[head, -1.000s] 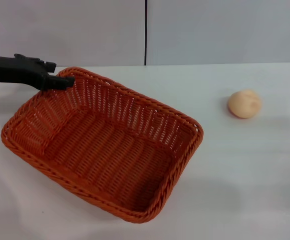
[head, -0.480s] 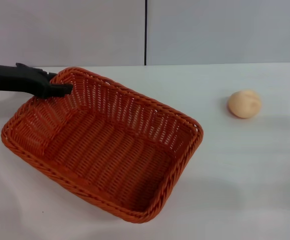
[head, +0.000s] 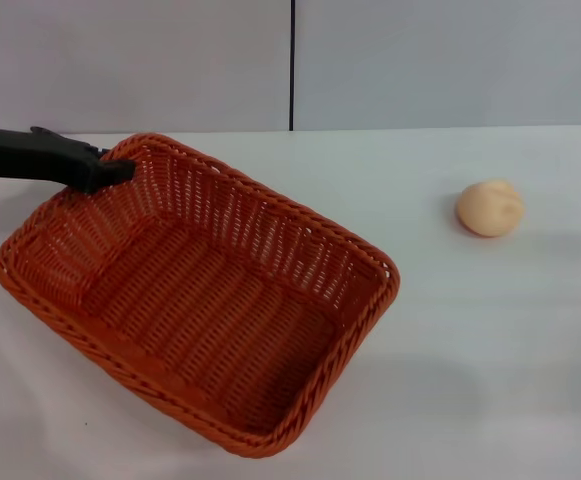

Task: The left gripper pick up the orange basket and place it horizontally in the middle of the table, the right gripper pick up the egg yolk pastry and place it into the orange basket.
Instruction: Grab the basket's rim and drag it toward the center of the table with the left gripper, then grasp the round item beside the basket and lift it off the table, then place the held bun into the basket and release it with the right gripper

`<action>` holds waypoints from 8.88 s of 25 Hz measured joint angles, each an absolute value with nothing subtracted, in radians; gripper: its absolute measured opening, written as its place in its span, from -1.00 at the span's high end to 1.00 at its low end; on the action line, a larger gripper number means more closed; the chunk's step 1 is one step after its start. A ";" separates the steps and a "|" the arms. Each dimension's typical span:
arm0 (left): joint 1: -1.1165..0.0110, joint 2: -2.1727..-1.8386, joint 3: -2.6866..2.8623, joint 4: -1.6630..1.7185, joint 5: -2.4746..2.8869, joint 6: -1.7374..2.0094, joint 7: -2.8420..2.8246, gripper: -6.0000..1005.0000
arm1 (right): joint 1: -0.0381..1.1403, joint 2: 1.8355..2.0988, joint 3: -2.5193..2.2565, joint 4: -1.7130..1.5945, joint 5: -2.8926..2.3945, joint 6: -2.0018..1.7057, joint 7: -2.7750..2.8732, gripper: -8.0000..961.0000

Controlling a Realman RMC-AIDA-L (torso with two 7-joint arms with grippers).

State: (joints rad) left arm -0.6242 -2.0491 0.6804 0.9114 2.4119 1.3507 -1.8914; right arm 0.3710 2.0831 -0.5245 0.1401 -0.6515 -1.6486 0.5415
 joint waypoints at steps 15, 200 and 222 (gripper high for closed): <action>-0.590 -2.047 0.676 0.976 2.249 1.418 -1.963 0.60 | 0.366 2.081 -0.523 0.138 -0.649 -1.632 0.550 -0.27; -0.369 -2.065 0.676 0.273 1.170 1.708 -0.945 -0.59 | 0.732 2.024 -0.809 -0.838 -2.481 -1.269 2.140 0.78; -0.376 -2.065 0.676 0.273 1.168 1.703 -0.945 -0.59 | 0.660 2.045 -0.870 -0.926 -1.790 -1.898 1.788 0.90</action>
